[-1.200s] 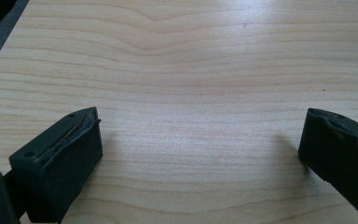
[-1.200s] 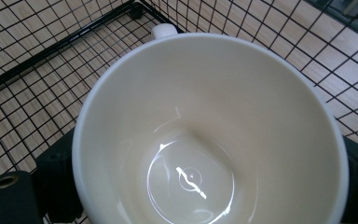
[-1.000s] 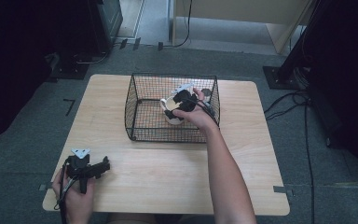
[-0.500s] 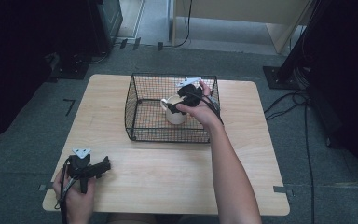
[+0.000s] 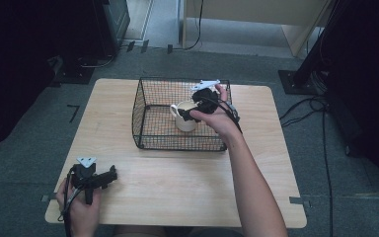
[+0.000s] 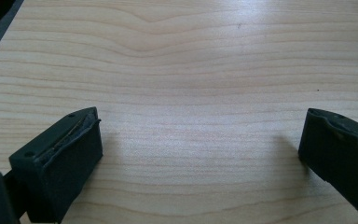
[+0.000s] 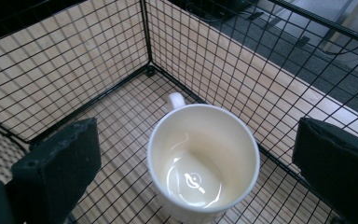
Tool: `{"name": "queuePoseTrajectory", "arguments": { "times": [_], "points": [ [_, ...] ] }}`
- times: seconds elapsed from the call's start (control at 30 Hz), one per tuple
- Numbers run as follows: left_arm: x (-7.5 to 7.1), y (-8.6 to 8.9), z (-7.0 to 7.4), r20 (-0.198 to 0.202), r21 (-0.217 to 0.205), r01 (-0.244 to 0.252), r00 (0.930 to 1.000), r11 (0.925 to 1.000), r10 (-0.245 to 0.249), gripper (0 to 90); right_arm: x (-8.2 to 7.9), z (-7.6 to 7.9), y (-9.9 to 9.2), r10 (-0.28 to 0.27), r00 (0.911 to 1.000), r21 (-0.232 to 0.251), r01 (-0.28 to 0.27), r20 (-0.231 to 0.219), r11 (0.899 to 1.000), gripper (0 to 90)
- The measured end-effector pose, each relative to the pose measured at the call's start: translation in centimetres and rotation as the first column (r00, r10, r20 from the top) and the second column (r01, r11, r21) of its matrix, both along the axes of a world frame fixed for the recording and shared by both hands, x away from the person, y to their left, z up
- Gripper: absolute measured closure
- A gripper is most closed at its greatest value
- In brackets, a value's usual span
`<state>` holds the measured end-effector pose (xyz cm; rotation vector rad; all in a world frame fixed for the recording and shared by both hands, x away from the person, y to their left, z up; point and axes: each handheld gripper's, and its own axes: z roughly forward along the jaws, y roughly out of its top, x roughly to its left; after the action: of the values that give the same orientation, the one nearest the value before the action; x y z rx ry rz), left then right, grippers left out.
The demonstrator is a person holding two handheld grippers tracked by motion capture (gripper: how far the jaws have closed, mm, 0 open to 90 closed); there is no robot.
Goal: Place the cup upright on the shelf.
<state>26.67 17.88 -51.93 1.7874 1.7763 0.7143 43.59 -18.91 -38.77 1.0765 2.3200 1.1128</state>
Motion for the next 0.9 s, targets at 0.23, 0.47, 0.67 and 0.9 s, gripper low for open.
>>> {"name": "queuePoseTrajectory", "arguments": {
  "times": [0.23, 0.47, 0.67, 0.9],
  "points": [
    [0.0, 0.0, 0.0, 0.0, 0.0, 0.0, 1.0, 1.0, 0.0, 0.0, -2.1, 0.2, -0.2, -0.03, 0.9995, -0.021, 0.03, -0.008, 0.999, 0.9],
    [0.0, 0.0, 0.0, 0.0, -0.001, 0.0, 1.0, 1.0, 0.0, 0.0, -3.9, 0.2, -0.8, -0.058, 0.9983, -0.029, 0.058, -0.004, 0.998, 1.4],
    [0.0, 0.0, 0.0, 0.0, -0.001, 0.0, 1.0, 1.0, 0.0, 0.0, -5.3, 0.0, -1.8, -0.079, 0.9968, -0.027, 0.079, -0.002, 0.996, 3.2],
    [0.0, 0.0, 0.0, 0.001, 0.0, 0.0, 1.0, 1.0, 0.0, 0.0, -7.2, -0.2, -2.9, -0.09, 0.996, -0.012, 0.09, 0.005, 0.996, 3.3]
  ]
}}
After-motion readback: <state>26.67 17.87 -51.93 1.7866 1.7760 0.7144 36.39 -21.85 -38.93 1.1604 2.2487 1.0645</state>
